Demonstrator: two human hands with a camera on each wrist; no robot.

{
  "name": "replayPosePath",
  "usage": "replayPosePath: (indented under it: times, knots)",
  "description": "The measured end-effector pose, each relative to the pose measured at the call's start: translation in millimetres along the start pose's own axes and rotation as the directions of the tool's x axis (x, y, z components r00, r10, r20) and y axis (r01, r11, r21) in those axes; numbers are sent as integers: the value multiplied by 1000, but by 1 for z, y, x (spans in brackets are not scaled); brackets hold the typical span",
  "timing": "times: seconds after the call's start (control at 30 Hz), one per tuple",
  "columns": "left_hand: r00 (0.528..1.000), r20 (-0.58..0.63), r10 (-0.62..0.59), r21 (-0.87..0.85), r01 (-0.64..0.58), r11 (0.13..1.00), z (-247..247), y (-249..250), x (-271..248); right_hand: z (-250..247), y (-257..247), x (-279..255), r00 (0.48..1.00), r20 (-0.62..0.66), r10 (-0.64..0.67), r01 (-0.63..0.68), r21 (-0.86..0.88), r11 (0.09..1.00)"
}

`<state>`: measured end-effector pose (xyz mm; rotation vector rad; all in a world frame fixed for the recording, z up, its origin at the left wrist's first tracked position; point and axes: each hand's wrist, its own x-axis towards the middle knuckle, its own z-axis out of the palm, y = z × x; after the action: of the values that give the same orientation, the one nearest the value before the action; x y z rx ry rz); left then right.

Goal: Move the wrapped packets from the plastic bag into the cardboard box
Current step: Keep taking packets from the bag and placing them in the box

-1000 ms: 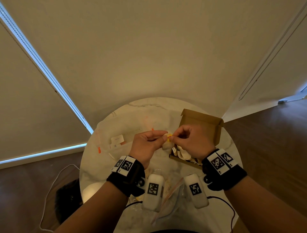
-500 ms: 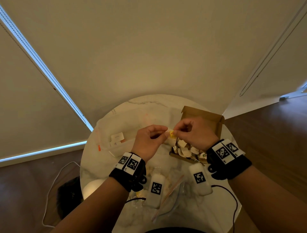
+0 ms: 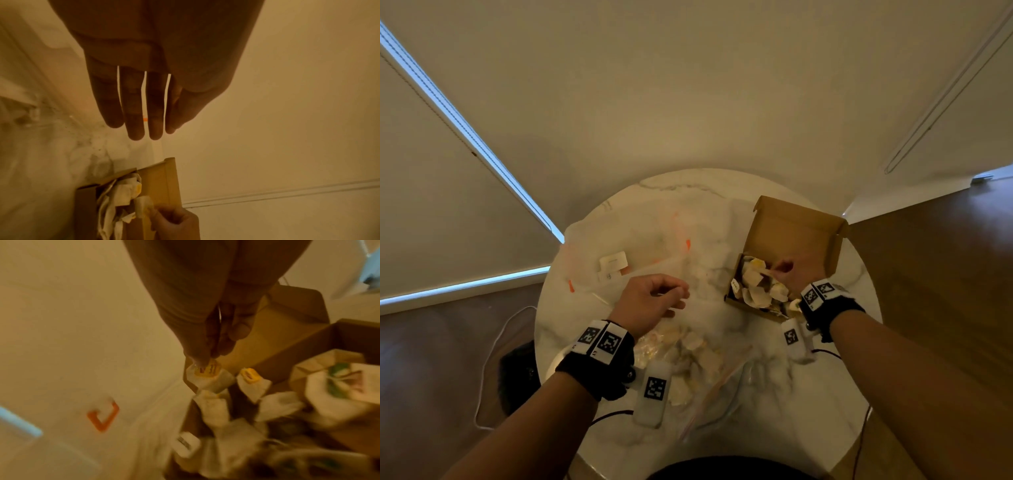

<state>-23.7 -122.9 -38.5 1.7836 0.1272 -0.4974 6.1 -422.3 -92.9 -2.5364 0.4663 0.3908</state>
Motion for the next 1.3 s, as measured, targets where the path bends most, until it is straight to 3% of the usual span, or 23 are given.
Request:
replayPosePath:
  times: [0.1, 0.17, 0.27, 0.37, 0.43, 0.5, 0.6, 0.7, 0.8, 0.97, 1.07, 1.13, 1.17, 1.23, 1.3]
  knots:
    - [1000, -11, -21, 30, 21, 999, -6, -7, 1, 8, 8, -1, 990, 133, -37, 73, -275, 959]
    - [999, -17, -31, 64, 32, 997, -9, -10, 1, 10, 9, -9, 988, 134, -81, 114, -256, 960]
    - [1000, 1, -23, 161, 22, 987, -11, -16, -1, 19, 9, -30, 964, 71, -257, 265, -142, 954]
    - [996, 85, -10, 337, -19, 941, -11, -22, -4, 36, 6, -67, 885, 241, -397, 433, -116, 894]
    - [986, 164, 20, 539, -107, 836, -10, -25, -7, 47, 1, -95, 814, 393, -428, 525, -182, 831]
    - [968, 246, 42, 721, -212, 659, -7, -28, -13, 60, -1, -115, 790, 457, -407, 557, -261, 788]
    - [937, 350, -2, 807, -301, 507, 3, -31, -27, 74, -7, -122, 799, 417, -433, 571, -301, 763]
    - [910, 414, -1, 828, -377, 415, 20, -38, -44, 75, -21, -119, 827, 296, -478, 539, -176, 824]
    - [908, 417, 34, 817, -391, 425, 36, -45, -61, 69, -41, -112, 843, 229, -486, 519, -113, 847]
    - [930, 333, 157, 744, -362, 562, 33, -54, -61, 61, -55, -105, 856, 179, -485, 495, -15, 869]
    - [930, 297, 214, 722, -366, 587, 23, -59, -55, 57, -50, -117, 865, 89, -493, 487, 83, 869]
    - [923, 290, 252, 724, -384, 573, 19, -61, -53, 61, -44, -132, 806, 51, -589, 586, 60, 808]
    - [917, 293, 269, 717, -397, 573, 18, -63, -51, 67, -43, -139, 753, 115, -648, 652, 1, 758]
    - [903, 317, 289, 702, -428, 569, 17, -64, -49, 87, -40, -146, 657, 373, -655, 743, -167, 649]
    - [891, 342, 298, 702, -453, 550, 17, -63, -49, 111, -38, -140, 612, 522, -594, 777, -259, 574]
